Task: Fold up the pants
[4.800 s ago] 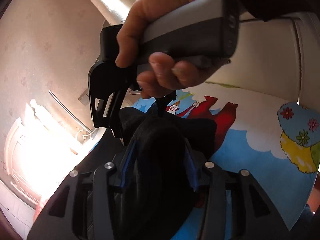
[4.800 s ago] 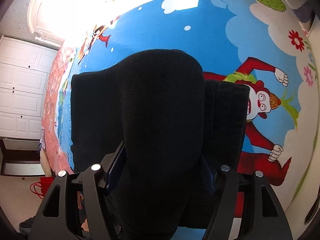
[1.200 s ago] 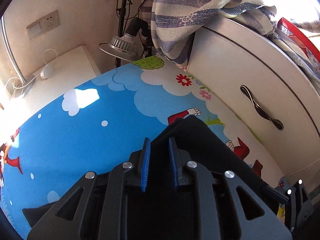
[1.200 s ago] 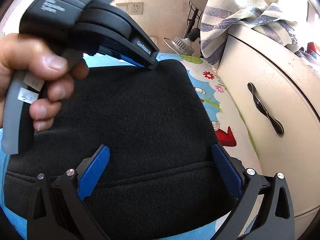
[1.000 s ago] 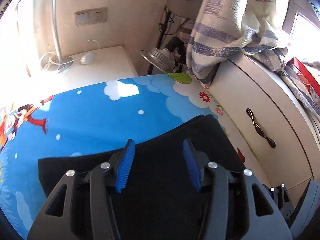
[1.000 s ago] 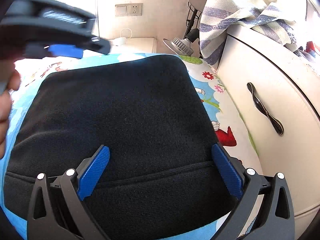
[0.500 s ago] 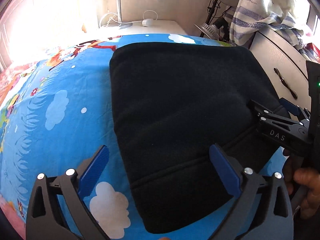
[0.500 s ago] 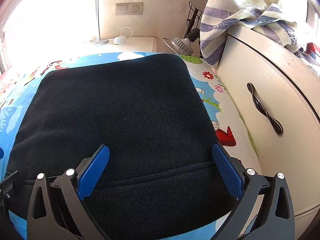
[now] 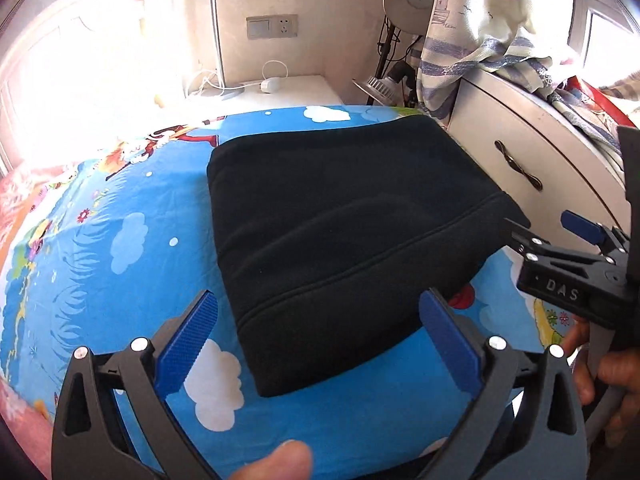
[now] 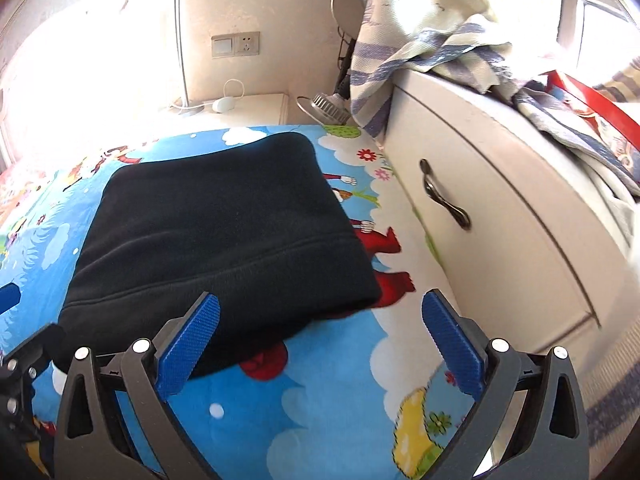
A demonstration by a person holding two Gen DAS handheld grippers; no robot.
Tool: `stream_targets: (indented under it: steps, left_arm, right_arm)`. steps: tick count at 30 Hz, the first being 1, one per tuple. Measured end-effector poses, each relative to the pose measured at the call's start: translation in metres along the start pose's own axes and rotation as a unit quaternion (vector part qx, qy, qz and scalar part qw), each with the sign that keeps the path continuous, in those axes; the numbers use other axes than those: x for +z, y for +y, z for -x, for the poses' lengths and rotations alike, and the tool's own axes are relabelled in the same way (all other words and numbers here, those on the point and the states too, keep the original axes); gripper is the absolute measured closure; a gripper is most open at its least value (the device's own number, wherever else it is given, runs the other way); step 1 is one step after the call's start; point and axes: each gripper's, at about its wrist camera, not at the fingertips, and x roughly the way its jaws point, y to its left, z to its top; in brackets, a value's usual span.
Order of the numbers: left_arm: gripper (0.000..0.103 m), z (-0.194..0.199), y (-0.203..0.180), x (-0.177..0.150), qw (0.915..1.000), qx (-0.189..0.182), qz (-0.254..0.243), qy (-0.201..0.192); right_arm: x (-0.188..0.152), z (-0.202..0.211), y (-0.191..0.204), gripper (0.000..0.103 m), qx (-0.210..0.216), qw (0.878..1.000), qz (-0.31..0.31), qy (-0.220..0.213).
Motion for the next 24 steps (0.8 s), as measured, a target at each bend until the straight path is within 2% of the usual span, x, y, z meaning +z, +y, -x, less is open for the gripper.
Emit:
stream_targets:
  steps: [4,7,24]
  left_arm:
    - [0.002,0.019,-0.010,-0.003,0.9991,-0.026,0.013,-0.030]
    - [0.002,0.030,-0.022,-0.005,0.9983,-0.023,0.001,-0.054]
    - [0.002,0.030,-0.027,-0.005,0.9982,-0.027,-0.005,-0.053]
  right_arm:
    - [-0.020,0.028,-0.015,0.005,-0.005,1.000,-0.026,-0.001]
    - [-0.030,0.035,-0.019,0.005,-0.009,0.999,-0.032,0.000]
    - [-0.025,0.034,-0.015,0.005,-0.006,1.000,-0.027,-0.002]
